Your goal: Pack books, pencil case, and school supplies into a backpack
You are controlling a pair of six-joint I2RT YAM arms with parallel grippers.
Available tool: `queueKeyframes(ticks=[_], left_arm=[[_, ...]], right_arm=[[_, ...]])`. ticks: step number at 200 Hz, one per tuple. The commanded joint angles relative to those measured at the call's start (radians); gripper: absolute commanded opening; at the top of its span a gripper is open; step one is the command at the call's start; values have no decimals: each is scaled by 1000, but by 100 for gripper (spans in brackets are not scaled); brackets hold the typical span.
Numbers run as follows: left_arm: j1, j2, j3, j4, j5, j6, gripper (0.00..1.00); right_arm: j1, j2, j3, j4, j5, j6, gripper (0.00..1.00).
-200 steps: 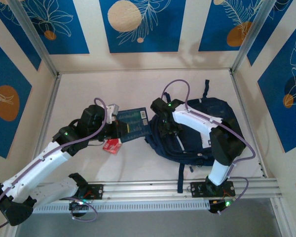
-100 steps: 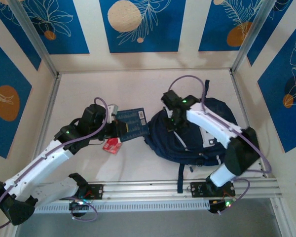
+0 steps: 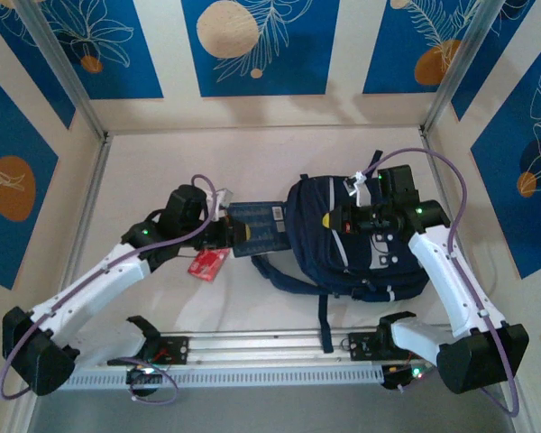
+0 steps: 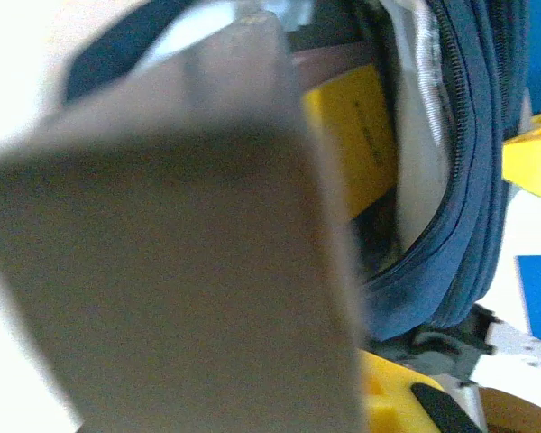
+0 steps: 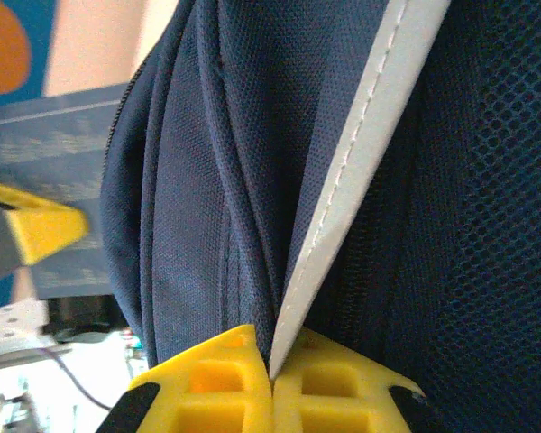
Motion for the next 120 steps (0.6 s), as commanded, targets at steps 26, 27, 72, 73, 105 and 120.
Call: queueKeyframes(ticks=[26,27,72,73,105,120], left_arm=[[10,108,-103,441,242,-173,0],[10,111,-104,445,243,-175,0],[11,259,-136,673,283,-261,0],[11,264,-137,685,285,-267,0],[11,451,-151,1064,334,-475,0],[9,561,-144,1231,348,-577,0]], right_arm=[[-23,-40,7,194,-299,90,0],[-22,-39,7,195,-300,91,0],[-21,-27,8,239,-314,128,0],[-21,-27,7,239,-314,128,0],[-14,-18,18,250,-316,144,0],[-11,-13,19,257,-314,157,0]])
